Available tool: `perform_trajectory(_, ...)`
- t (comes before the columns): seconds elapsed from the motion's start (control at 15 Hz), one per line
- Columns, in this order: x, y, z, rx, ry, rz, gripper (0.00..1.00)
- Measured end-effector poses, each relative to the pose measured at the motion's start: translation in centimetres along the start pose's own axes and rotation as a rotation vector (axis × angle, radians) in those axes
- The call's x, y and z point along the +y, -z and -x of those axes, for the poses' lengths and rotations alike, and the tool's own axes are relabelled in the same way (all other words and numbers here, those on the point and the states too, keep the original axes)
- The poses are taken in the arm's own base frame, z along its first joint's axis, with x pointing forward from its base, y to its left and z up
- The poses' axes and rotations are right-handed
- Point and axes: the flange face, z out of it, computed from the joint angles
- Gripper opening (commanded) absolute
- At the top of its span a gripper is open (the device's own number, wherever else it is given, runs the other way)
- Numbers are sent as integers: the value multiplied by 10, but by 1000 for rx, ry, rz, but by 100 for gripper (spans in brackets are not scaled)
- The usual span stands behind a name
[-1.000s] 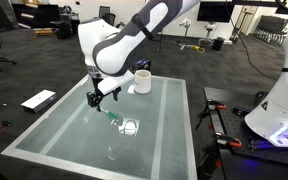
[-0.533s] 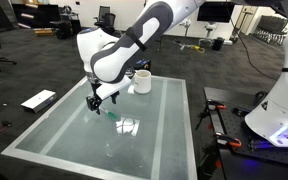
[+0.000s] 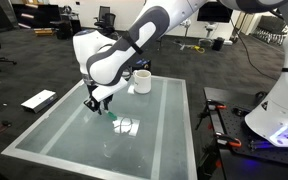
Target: Put the green marker in the mug
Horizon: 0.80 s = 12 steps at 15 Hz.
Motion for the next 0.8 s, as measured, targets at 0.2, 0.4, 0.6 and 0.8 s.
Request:
perform_trajectory(0.2,-2,1,-1,4,2,-2,2)
perform_trajectory(0.4,-1,1,-1,-7,9,4,3)
perform_trajectory(0.6,1,5,1,-32,13,21,3)
perform_trajectory(0.8,4,21,0,-51,10,36,3)
